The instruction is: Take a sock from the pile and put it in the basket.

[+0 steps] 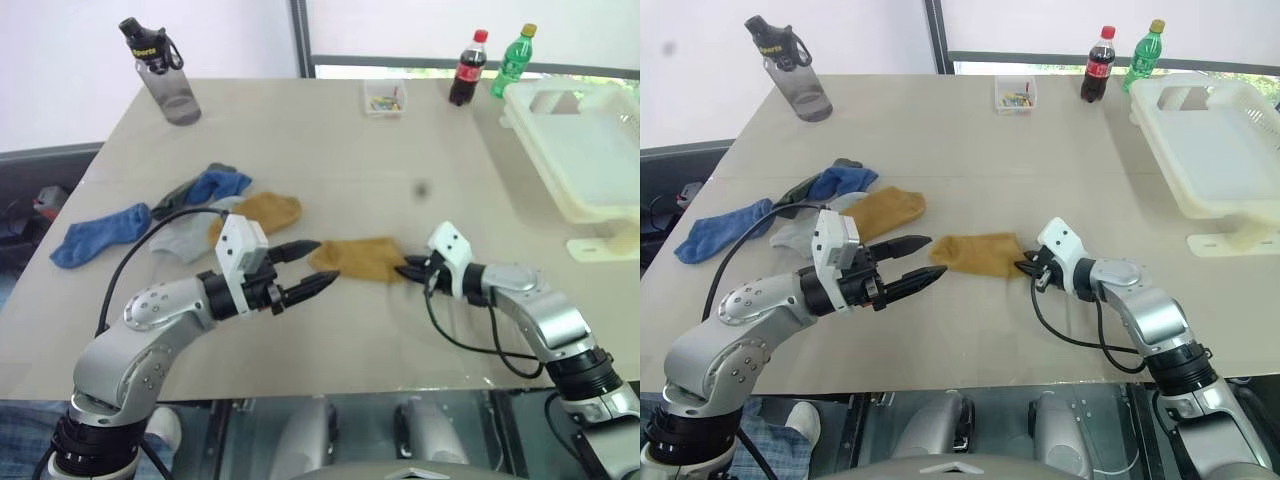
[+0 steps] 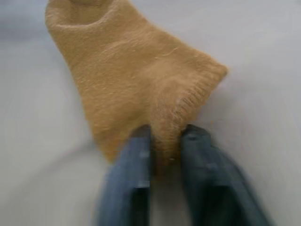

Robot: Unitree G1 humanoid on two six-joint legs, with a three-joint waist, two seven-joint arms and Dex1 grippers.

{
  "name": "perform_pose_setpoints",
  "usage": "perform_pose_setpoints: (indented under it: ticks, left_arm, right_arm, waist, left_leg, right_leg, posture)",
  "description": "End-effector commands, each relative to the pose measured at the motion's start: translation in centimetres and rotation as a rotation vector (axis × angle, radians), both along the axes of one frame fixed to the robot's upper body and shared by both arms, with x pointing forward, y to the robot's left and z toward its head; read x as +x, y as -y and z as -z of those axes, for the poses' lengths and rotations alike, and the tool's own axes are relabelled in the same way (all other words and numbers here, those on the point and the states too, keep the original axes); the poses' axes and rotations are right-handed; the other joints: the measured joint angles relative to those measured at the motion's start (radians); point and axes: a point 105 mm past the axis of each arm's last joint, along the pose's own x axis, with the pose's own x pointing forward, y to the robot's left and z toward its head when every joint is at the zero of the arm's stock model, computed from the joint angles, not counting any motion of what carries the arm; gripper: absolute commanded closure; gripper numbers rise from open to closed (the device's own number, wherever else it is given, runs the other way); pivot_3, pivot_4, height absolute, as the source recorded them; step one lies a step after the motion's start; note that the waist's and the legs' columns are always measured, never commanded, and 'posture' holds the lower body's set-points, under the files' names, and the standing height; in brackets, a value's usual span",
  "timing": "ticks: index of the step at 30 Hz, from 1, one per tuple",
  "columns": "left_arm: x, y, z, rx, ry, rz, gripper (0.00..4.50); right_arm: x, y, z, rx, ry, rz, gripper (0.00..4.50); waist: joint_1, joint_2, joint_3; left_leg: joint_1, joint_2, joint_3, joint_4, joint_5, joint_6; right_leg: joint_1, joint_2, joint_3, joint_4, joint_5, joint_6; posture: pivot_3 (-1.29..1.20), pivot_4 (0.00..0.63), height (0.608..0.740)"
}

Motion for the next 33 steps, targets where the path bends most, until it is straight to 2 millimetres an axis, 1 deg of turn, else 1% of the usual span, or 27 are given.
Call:
perform_pose_setpoints:
  ticks: [1,7,12,15,16,17,18,19,23,27,31,33]
  left_arm:
    - [-0.3,-0.1,-0.5,0.024,0.037,0.006,1.32]
    - [-0.4,-0.3,0.8,0.088,0.018,0.015,1.32]
    - [-0.6,-0.2,0.8,0.078,0.011,0.031,1.32]
    - [-0.6,-0.2,0.8,0.082,0.008,0.034,1.32]
    - [-0.6,-0.2,0.9,0.084,0.005,0.036,1.32]
    - [-0.6,-0.2,0.9,0.086,0.004,0.037,1.32]
    - [-0.7,-0.3,0.9,0.086,0.002,0.038,1.32]
    - [-0.7,-0.3,0.9,0.086,0.002,0.039,1.32]
    - [-0.6,-0.3,0.9,0.084,0.000,0.038,1.32]
    - [-0.3,-0.6,0.8,0.086,0.018,0.014,1.32]
    - [0.5,-1.1,0.8,0.092,0.042,-0.035,1.32]
    - [1.6,-1.7,1.0,0.101,0.065,-0.108,1.32]
  right_arm:
    - [-0.2,1.4,-1.1,0.003,0.035,0.007,4.46]
    - [-1.7,4.4,-1.5,-0.006,0.003,0.008,4.46]
    - [-3.4,7.3,-1.5,-0.068,-0.032,-0.013,4.46]
    - [-3.9,9.0,-1.3,-0.138,-0.036,-0.025,4.46]
    - [-4.0,9.3,-1.3,-0.152,-0.031,-0.033,3.75]
    - [-3.9,9.6,-1.4,-0.162,-0.023,-0.034,3.45]
    - [-3.8,9.8,-1.5,-0.168,-0.010,-0.032,2.92]
    - [-3.6,10.0,-1.7,-0.170,0.006,-0.028,2.54]
    - [-2.6,10.0,-2.8,-0.127,0.056,0.004,0.71]
    - [-3.3,9.9,-5.8,-0.054,0.039,-0.041,0.71]
    - [-4.0,8.4,-9.3,0.039,0.098,-0.119,0.71]
    - [-4.3,7.5,-10.6,0.079,0.121,-0.153,0.71]
  waist:
    - [0.002,0.000,0.000]
    - [0.003,0.000,0.000]
    - [0.006,0.000,0.000]
    - [0.005,0.000,0.000]
    - [0.003,0.000,0.000]
    - [0.001,0.000,0.000]
    - [-0.001,0.000,0.000]
    - [-0.001,0.000,0.000]
    - [0.000,0.000,0.000]
    - [0.002,0.000,0.000]
    - [0.004,0.000,0.000]
    - [0.004,0.000,0.000]
  left_leg:
    - [0.000,0.000,0.000,0.000,0.000,0.000]
    - [0.000,0.000,0.000,0.000,0.000,0.000]
    - [0.000,0.000,0.000,0.000,0.000,0.001]
    - [0.000,0.000,0.000,0.000,0.000,0.001]
    - [0.000,0.000,0.000,0.000,0.000,0.001]
    - [0.000,0.000,0.000,0.000,0.000,0.001]
    - [0.001,0.000,0.000,0.000,0.000,0.001]
    - [0.001,0.000,0.000,0.000,0.000,0.001]
    - [0.001,0.001,0.000,0.000,0.000,0.001]
    - [0.000,0.000,0.000,0.000,0.000,0.001]
    - [0.000,0.001,0.000,0.000,0.000,0.001]
    - [0.001,0.001,0.000,0.000,0.000,0.001]
  right_leg:
    - [0.000,0.000,0.000,0.000,0.000,0.000]
    - [0.000,0.000,0.000,-0.001,0.000,0.000]
    - [0.000,0.000,-0.001,-0.001,0.000,0.000]
    - [0.001,-0.001,0.000,0.000,0.000,0.000]
    - [0.001,0.000,0.000,0.000,0.000,0.000]
    - [0.001,0.000,0.000,0.000,0.000,0.000]
    - [0.001,0.000,0.000,0.000,0.000,0.000]
    - [0.001,0.000,0.000,0.000,0.000,0.000]
    - [0.001,0.000,0.000,0.000,0.000,0.000]
    - [0.001,0.000,0.000,0.000,0.000,0.000]
    - [0.001,0.000,0.000,0.000,0.000,0.000]
    - [0.001,0.000,0.000,0.000,0.000,0.000]
  posture:
    - [0.00,0.150,0.740]
    - [0.00,0.150,0.740]
    - [0.00,0.150,0.740]
    - [0.00,0.150,0.740]
    - [0.00,0.150,0.740]
    - [0.00,0.150,0.740]
    - [0.00,0.150,0.740]
    - [0.00,0.150,0.740]
    - [0.00,0.150,0.740]
    - [0.00,0.150,0.740]
    - [0.00,0.150,0.740]
    - [0.00,0.150,0.740]
